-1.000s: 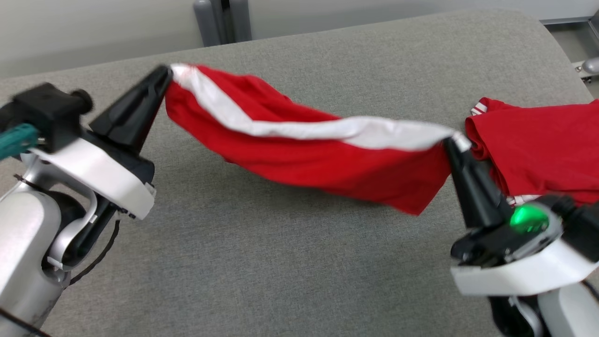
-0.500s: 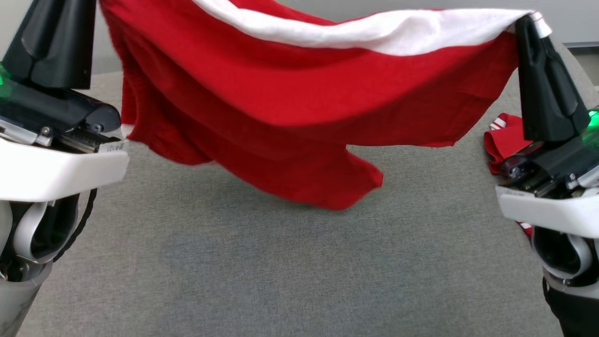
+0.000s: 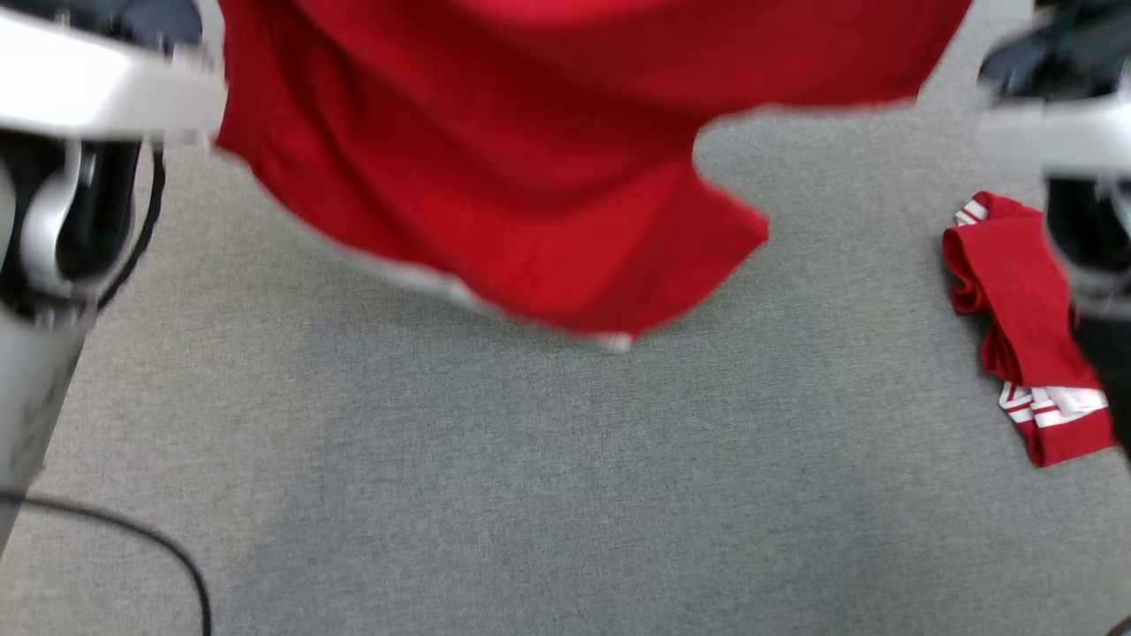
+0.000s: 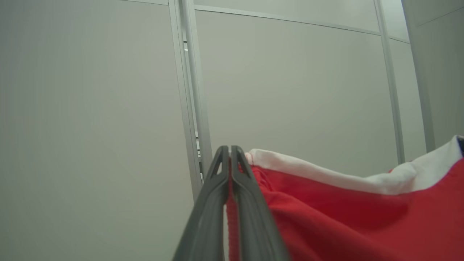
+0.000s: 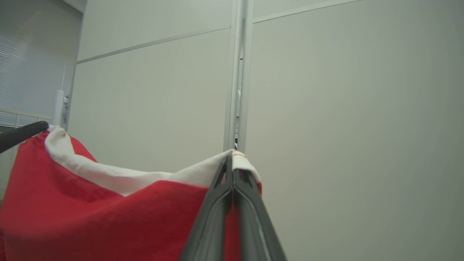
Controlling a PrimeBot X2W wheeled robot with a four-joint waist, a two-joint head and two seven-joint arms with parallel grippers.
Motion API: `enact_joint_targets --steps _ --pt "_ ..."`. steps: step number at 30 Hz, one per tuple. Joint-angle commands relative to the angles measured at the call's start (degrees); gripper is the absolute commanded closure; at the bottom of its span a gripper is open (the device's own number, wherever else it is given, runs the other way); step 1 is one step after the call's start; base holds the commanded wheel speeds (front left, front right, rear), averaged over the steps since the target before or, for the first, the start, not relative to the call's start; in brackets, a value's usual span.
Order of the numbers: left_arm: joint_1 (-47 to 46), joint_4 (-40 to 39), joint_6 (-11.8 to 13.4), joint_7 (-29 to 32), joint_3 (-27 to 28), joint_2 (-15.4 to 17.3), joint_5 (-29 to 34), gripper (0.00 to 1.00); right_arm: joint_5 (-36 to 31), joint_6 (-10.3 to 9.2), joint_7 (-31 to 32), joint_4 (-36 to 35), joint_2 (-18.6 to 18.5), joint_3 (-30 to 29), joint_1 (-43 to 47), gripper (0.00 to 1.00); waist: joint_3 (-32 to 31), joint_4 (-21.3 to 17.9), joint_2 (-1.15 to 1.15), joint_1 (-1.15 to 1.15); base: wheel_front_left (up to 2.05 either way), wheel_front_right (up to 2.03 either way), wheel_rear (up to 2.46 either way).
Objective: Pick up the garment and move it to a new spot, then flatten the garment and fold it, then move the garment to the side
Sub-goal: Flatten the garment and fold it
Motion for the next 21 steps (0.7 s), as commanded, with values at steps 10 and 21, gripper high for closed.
enact_joint_targets --steps 10,21 --pt "-23.3 29.7 -6.5 -8.4 -2.8 -9.7 4.0 1.0 -0.8 0.02 -4.6 24.6 -0.5 8.1 -28.2 1.0 4.3 1.8 0.0 0.0 0.0 0.0 0.0" --pt "-18.4 43.3 -12.1 -12.0 -3.1 -14.6 1.8 1.0 5.4 0.02 -4.6 30.4 -0.9 20.9 -25.3 1.0 8.2 2.8 0.0 0.0 0.0 0.0 0.0"
